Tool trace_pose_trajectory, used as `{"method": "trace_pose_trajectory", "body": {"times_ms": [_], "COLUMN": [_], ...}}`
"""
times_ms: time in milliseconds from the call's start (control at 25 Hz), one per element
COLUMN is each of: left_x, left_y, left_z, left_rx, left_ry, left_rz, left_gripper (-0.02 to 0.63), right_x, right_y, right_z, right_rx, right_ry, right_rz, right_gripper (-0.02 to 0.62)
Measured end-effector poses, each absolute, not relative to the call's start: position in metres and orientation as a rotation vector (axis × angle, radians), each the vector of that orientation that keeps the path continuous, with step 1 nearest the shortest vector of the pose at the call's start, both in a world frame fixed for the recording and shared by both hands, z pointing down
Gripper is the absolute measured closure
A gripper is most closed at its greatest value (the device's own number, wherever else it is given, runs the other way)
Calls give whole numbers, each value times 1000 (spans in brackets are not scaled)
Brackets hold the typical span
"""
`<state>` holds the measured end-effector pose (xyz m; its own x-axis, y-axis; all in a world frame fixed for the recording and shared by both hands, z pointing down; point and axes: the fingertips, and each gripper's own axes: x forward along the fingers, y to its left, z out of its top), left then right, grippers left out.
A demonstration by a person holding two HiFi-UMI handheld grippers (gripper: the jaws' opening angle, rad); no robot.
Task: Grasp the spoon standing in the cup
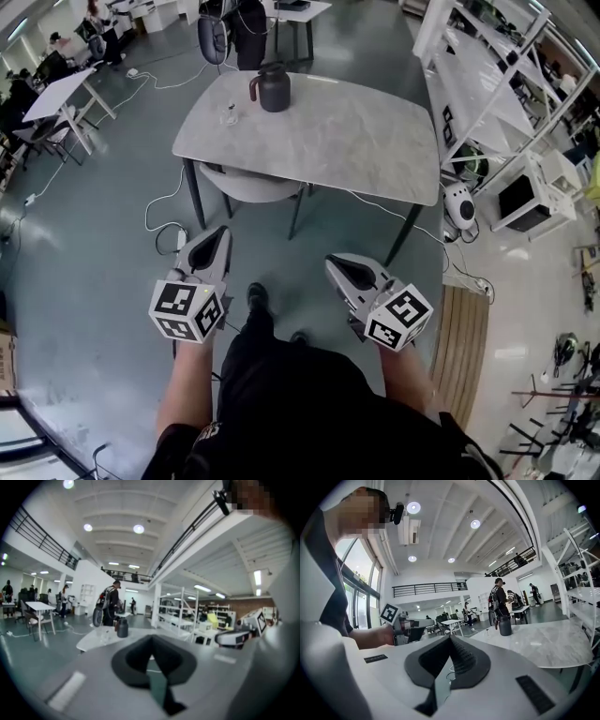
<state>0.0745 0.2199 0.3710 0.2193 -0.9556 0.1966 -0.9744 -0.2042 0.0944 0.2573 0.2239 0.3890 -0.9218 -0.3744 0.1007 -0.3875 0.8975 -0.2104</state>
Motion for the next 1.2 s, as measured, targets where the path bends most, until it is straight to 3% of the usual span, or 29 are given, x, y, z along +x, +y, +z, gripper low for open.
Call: {"method": "trace_pose_trajectory", "body": {"times_ms": [240,560,1200], "left_x": [83,41,-152], "left_y": [201,156,35], "left_z": [379,396,403], "left_rx": [2327,2290,2217], "left_ry": [-1808,-1794,-1814], "left_rz": [147,118,72], "left_gripper": [597,597,597], "right_x": [264,220,18], "right_y": [208,166,41], "right_z": [401,412,401], "right_rx": [644,611,502], "right_ry": [-2964,-2918,-2883], "right_rz": [371,380,337], "right_gripper": [601,601,601]}}
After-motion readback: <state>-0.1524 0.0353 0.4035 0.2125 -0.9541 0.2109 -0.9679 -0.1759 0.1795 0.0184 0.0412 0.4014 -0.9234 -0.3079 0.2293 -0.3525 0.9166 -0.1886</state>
